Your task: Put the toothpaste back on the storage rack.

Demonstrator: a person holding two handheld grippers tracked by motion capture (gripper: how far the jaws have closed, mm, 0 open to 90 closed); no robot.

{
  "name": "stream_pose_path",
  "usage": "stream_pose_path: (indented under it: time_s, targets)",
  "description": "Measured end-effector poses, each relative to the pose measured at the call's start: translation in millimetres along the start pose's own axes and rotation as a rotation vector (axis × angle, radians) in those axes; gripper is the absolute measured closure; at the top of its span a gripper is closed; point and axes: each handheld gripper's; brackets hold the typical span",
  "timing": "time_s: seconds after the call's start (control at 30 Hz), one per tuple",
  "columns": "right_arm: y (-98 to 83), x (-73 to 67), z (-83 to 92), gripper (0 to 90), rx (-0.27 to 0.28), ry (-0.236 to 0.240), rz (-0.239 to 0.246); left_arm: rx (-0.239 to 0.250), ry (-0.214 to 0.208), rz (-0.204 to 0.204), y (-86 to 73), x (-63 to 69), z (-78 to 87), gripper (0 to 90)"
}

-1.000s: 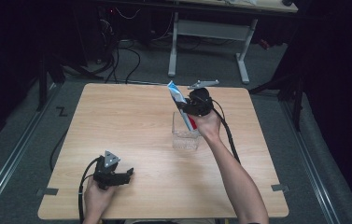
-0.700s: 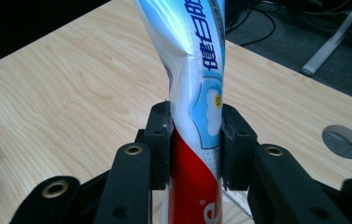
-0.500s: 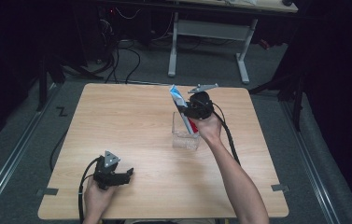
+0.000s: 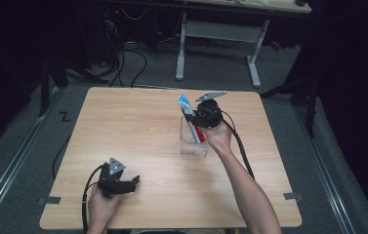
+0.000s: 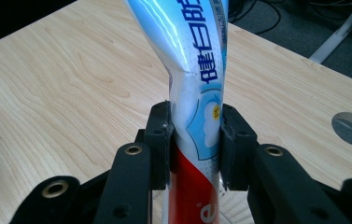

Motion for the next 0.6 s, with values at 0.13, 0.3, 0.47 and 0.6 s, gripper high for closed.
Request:
stream_pose_path:
  time_s: [0.13, 0.3, 0.47, 0.6]
  targets:
    - [-4.5, 0.6, -1.2, 68.7, -0.004, 0.005, -0.007, 0.0, 0.0, 0.0, 0.0, 0.0, 0.0, 17.5]
    - [-10.2, 1.3, -2.1, 68.7, -0.015, 0.005, -0.009, 0.0, 0.0, 0.0, 0.0, 0.0, 0.0, 17.5]
    - [-13.1, -0.4, -3.8, 68.7, -0.027, 0.007, -0.004, -0.001, 0.0, 0.0, 0.0, 0.0, 0.0, 17.5]
    - [-14.7, -1.8, -5.4, 68.7, -0.034, 0.011, -0.005, -0.001, 0.0, 0.0, 0.1, 0.0, 0.1, 17.5]
Point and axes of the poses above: each handheld gripper's, and its own axes: z roughly backward along the jaws, y roughly out of its top, x roughly to its right, and after that the axes turned 9 degrees about x, right-handed
